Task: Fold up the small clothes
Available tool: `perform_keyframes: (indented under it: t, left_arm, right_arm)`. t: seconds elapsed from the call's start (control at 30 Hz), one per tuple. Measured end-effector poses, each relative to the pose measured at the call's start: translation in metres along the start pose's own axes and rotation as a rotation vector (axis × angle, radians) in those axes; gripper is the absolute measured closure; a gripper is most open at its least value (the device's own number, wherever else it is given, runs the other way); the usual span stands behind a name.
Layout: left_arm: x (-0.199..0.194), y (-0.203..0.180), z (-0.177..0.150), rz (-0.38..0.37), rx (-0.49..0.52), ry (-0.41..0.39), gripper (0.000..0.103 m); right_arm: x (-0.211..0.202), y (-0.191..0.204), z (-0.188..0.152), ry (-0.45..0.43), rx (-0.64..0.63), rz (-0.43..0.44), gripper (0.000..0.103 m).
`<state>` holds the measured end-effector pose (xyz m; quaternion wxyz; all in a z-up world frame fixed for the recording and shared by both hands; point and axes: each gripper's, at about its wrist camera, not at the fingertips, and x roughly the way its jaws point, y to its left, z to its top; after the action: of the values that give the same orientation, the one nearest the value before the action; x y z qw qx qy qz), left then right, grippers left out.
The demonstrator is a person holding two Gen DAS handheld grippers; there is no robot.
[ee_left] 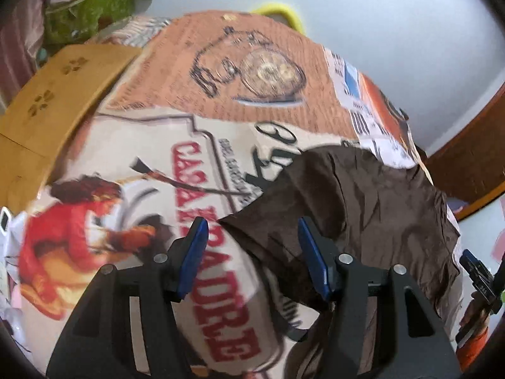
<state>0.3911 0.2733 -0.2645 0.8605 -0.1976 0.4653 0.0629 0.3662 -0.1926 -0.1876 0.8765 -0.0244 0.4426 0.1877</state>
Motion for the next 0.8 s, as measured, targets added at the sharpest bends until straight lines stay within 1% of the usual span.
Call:
perform_keyframes:
  t: [0.1,0.13,0.27,0.4,0.57,0.6,0.67,0.7,0.73,0.8]
  left_arm:
    - [-0.01,0.011,0.008,0.047,0.014,-0.024,0.044]
    - [-0.009,0.017,0.011,0.062,0.01,-0.017,0.044]
    - [0.007,0.03,0.023,0.072,-0.022,0.016,0.044]
    - [0.048,0.034,0.032,0.065,-0.053,0.122,0.044]
    - [0.088,0.029,0.033,0.032,-0.067,0.23,0.047]
    - [0.095,0.026,0.033,0.035,-0.055,0.245,0.047]
    - [0.1,0.02,0.032,0.048,-0.022,0.244,0.054]
    - [0.102,0.018,0.031,0.041,-0.011,0.243,0.065]
    - [0.105,0.016,0.03,0.036,-0.009,0.247,0.082]
    - [0.106,0.013,0.03,0.035,-0.001,0.25,0.099]
  right_arm:
    - [-0.004,0.003,0.003,-0.017,-0.006,-0.007,0.039]
    - [-0.004,0.004,0.004,-0.021,-0.003,-0.007,0.039]
    - [-0.001,0.007,0.006,-0.029,0.021,-0.005,0.039]
    - [0.005,0.013,0.004,-0.014,0.028,0.004,0.039]
    - [0.008,0.017,0.003,-0.001,0.004,-0.002,0.039]
    - [0.008,0.017,0.003,-0.003,0.005,-0.002,0.039]
    - [0.007,0.014,0.003,-0.009,0.01,-0.004,0.039]
    - [0.007,0.013,0.003,-0.011,0.014,-0.006,0.039]
    - [0.007,0.011,0.002,-0.011,0.02,-0.007,0.039]
    - [0.007,0.008,0.001,-0.013,0.031,-0.006,0.039]
